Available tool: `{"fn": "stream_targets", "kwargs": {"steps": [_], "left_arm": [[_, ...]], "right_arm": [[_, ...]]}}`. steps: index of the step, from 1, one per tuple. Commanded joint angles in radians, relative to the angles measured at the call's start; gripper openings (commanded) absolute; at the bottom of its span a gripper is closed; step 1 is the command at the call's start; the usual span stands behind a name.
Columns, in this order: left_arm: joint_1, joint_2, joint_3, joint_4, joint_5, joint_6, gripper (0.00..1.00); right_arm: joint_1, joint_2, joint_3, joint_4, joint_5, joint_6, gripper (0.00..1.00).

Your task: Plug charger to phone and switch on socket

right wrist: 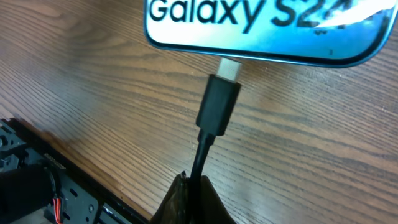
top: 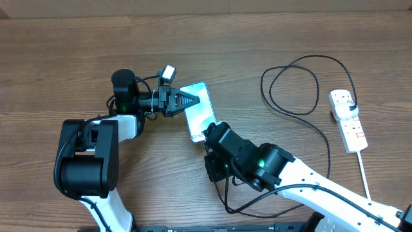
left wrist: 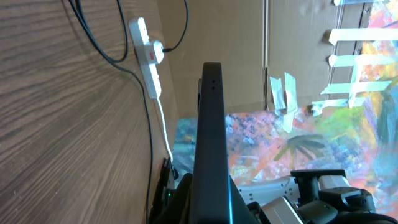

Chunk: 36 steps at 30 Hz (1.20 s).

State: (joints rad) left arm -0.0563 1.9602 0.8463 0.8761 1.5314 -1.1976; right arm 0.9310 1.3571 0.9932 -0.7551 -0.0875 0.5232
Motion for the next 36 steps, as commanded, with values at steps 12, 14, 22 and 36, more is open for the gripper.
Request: {"fn": "stream_targets", "kwargs": {"steps": [12, 14, 22, 36], "left_arm": [[-0.003, 0.003, 0.016, 0.004, 0.049, 0.046, 0.04], [-0.003, 0.003, 0.016, 0.003, 0.049, 0.046, 0.04], [-0.003, 0.003, 0.016, -0.001, 0.049, 0.045, 0.04], [-0.002, 0.003, 0.015, -0.012, 0.049, 0.038, 0.04]], "right_arm": [[-0.010, 0.001, 0.027, 0.047, 0.173, -0.109, 0.04], [-0.010, 0.001, 0.027, 0.047, 0.173, -0.114, 0.04], [-0.010, 0.001, 0.027, 0.068, 0.174, -0.182, 0.04], [-0.010, 0.001, 0.027, -0.002, 0.121, -0.158, 0.04]]}}
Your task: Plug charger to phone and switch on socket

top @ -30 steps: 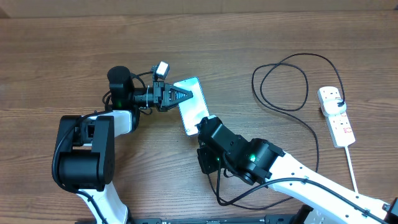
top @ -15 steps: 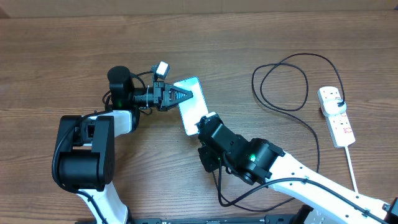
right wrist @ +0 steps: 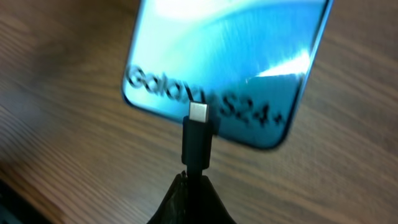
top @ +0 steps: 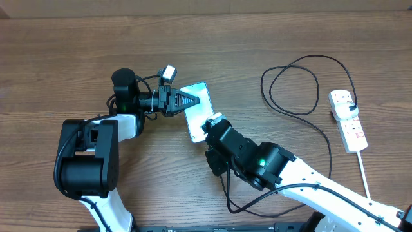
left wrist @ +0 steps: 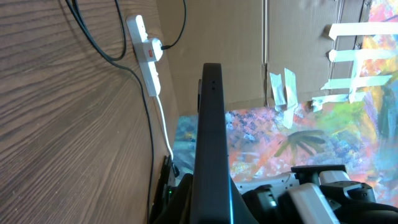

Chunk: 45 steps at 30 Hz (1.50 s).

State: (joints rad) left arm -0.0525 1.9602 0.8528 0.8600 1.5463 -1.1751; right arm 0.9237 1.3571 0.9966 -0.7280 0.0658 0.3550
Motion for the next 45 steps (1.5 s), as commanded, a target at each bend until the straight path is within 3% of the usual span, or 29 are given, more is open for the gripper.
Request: {"fn": "stream_targets", "kwargs": {"steps": [1, 8, 36, 45], "left_arm": [[-0.006, 0.003, 0.008, 0.005, 0.034, 0.016, 0.04], [-0.006, 0.003, 0.008, 0.005, 0.034, 0.024, 0.04], [-0.006, 0.003, 0.008, 0.005, 0.034, -0.015, 0.04], [-0.006, 0.003, 0.008, 0.005, 0.034, -0.015, 0.04]], "right_arm": [[-0.003, 0.001, 0.024, -0.041, -0.055, 0.010, 0.04], [-0.003, 0.001, 0.024, -0.056, -0.194, 0.010, 0.04], [-0.003, 0.001, 0.024, -0.010, -0.108, 0.016, 0.04], [-0.003, 0.001, 0.024, -0.019, -0.074, 0.164, 0.04]]}}
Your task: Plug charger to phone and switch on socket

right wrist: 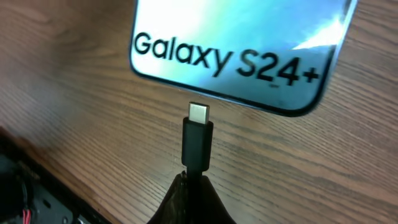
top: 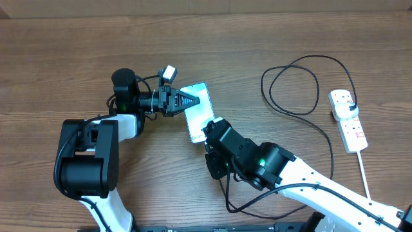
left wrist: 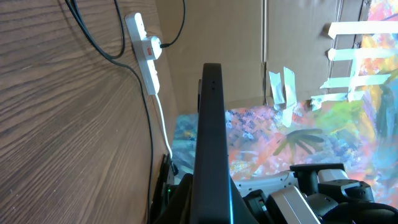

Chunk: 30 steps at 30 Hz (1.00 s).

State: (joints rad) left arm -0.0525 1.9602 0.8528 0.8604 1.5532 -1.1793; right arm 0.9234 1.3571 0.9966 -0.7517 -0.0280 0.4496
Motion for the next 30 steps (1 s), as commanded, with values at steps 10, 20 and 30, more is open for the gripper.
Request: {"fn": "stream_targets", "kwargs": {"steps": [10, 20, 30], "left_arm": [[-0.006, 0.003, 0.008, 0.005, 0.027, -0.010, 0.04], [-0.006, 0.003, 0.008, 0.005, 0.027, -0.010, 0.04], [-0.006, 0.003, 0.008, 0.005, 0.027, 0.051, 0.04]], "right_arm": [[-0.003, 0.010, 0.024, -0.002, -0.019, 0.075, 0.04], [-0.003, 0.045, 0.024, 0.003, -0.026, 0.070, 0.04], [-0.003, 0.045, 0.024, 0.013, -0.025, 0.066, 0.04]]}}
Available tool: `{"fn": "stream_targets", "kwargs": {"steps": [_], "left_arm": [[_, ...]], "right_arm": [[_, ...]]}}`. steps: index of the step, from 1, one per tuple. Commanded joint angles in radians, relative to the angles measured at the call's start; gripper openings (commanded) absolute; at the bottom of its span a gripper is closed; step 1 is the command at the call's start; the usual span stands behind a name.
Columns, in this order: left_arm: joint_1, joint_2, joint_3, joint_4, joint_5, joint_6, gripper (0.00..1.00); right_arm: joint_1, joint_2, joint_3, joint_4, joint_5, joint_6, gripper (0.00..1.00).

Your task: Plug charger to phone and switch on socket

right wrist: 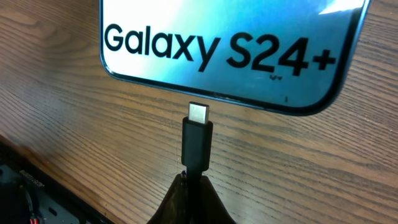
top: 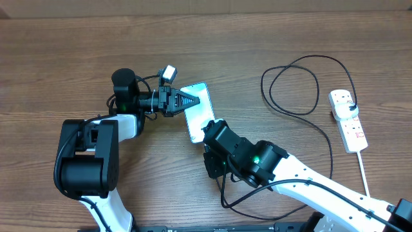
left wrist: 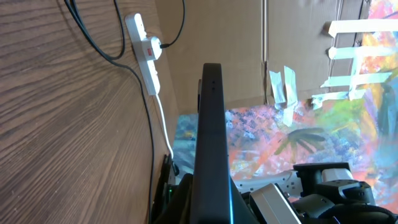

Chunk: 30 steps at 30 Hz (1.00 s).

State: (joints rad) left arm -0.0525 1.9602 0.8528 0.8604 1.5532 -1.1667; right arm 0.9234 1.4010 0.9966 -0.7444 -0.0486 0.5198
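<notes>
A phone with a lit screen reading "Galaxy S24+" lies on the wood table. My left gripper is shut on its left edge, and the left wrist view shows the phone edge-on. My right gripper is shut on the black charger cable just behind its plug. The plug's metal tip points at the phone's bottom edge, a small gap short of it. The white socket strip lies at the far right with the cable looped toward it.
The black cable runs in loops across the right half of the table and under my right arm. The strip's own white lead runs toward the front edge. Cardboard walls and a painted sheet stand beyond the table.
My right gripper has shifted a little, so the phone's bottom edge fills more of the right wrist view. The plug tip stays just short of it. The left gripper holds still.
First the plug tip sat against the phone's bottom edge at a slant. Then the right gripper held the plug higher, over the screen. A second ago it was back below the edge, upright, and now it stands closer to the edge.
</notes>
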Motion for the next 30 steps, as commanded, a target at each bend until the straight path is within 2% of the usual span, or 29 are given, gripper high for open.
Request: {"fn": "stream_targets", "kwargs": {"steps": [1, 30], "left_arm": [[-0.006, 0.003, 0.008, 0.005, 0.027, 0.040, 0.04], [-0.006, 0.003, 0.008, 0.005, 0.027, 0.091, 0.04]], "right_arm": [[-0.003, 0.001, 0.024, 0.006, -0.005, -0.004, 0.04], [-0.003, 0.001, 0.024, 0.010, 0.026, -0.003, 0.04]]}}
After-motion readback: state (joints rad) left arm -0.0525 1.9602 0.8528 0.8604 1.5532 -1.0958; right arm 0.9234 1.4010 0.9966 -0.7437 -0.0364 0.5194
